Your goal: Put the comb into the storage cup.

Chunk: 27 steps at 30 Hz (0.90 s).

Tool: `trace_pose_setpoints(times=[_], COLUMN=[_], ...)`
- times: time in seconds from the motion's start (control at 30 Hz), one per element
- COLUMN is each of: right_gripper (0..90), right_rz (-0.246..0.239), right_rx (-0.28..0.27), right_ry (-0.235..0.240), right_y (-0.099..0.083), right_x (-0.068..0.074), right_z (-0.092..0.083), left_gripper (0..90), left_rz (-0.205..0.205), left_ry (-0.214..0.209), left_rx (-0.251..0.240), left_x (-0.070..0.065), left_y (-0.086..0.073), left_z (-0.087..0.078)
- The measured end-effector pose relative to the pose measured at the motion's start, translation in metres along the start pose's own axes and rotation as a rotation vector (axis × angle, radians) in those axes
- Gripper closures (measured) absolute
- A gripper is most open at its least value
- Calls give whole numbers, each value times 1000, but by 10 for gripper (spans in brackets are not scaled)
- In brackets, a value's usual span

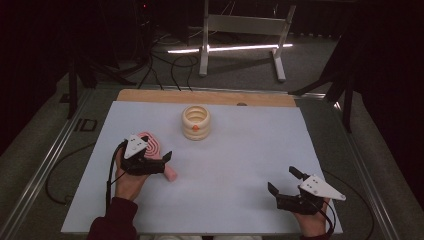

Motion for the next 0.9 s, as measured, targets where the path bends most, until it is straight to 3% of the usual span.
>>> trace_pose_setpoints(times=[0.23,0.43,0.67,0.9], right_gripper=[77,77,77,77], right_rz=[-4,-5,-6,-9], right_rx=[4,4,7,12], right_ry=[-1,-1,-3,-1], right_y=[0,-1,-1,-2], right_x=[0,-1,-1,-1], right_z=[0,0,0,0], left_gripper=[64,179,618,899], left_rz=[-6,-10,-8,8], left_ry=[-10,31,-56,-87], left_rx=[28,75,152,240], left_x=[-4,-5,-16,-23], left_y=[-3,-8,-18,-31], left_z=[8,16,26,37])
Point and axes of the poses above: each handheld gripper's, and its own axes: z roughly forward along the jaws, y roughly out of its top, x roughly to its left, the point moved 7 cm from there along z, roughly forward along the jaws, and after that the axes turned 4 degrees about -x, right-handed, at the moved point
